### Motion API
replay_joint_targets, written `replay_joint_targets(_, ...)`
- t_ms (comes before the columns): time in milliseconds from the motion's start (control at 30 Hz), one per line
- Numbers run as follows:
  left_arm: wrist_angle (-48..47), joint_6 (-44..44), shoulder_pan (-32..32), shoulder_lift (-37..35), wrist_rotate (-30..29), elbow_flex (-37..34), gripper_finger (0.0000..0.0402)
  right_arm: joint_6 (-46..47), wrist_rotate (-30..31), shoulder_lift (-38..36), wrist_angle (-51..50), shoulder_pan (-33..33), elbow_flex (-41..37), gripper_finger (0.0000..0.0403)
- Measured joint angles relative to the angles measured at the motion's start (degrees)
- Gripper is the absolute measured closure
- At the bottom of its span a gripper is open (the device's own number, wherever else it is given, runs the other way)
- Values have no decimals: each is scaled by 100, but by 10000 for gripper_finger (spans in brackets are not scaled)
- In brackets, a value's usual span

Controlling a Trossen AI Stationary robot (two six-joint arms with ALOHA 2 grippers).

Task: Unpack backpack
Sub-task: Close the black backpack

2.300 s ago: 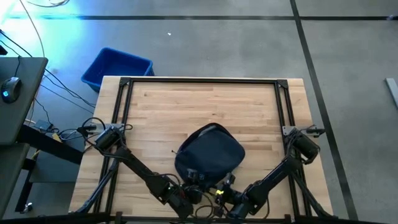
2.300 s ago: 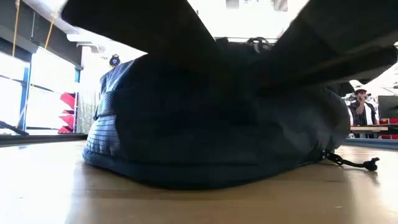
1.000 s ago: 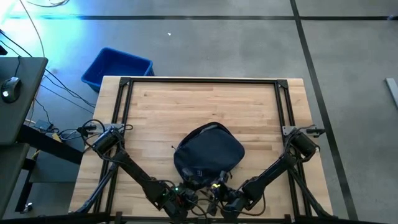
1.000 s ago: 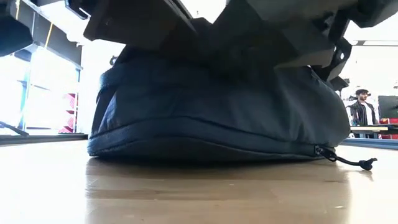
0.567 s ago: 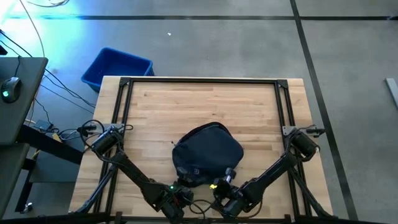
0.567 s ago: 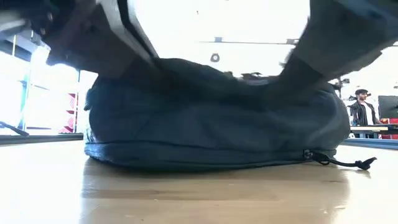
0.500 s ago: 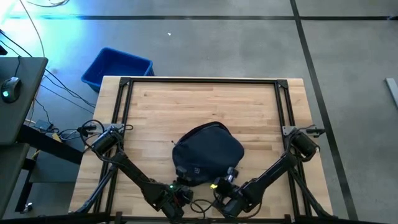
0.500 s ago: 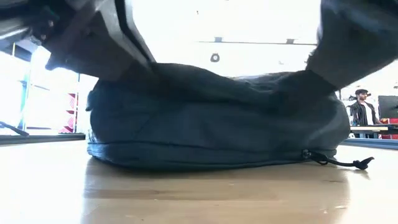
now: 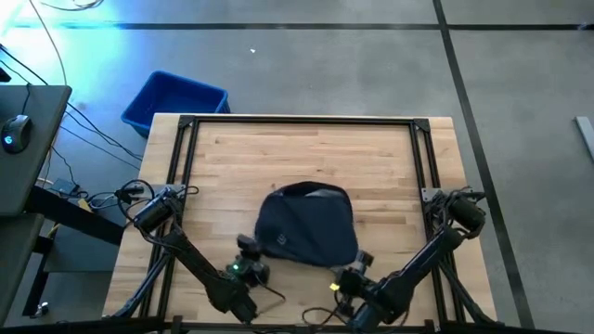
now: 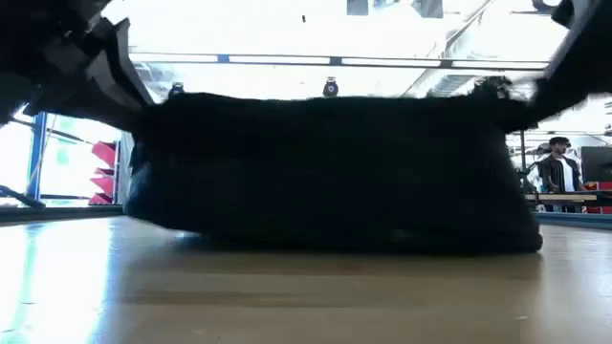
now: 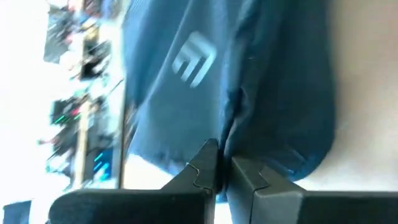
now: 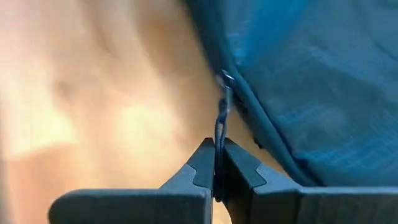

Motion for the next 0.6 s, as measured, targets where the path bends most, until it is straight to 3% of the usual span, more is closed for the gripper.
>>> replay_joint_targets(100,-923,-1034,41,0,-373,-69,401,-799,4,62,1280,-134,-2,402)
replay_joint_targets(200,-1316,-1154,45,-6,-554,-92,391,-1655,-84,158,2203,-338,-2,403)
replay_joint_targets(333,-1343,-1031,-4,-220,179,-90,345,-2093,-225,164,2554,-634,0,403)
replay_joint_targets(500,-754,-326,-399,-622,1182,53,273,-2427,-450,164,2580,-890,-2,403)
replay_joint_targets(600,644,724,-728,-789,1105,144,246,-2494,-567,164,2579,-945,-2,403)
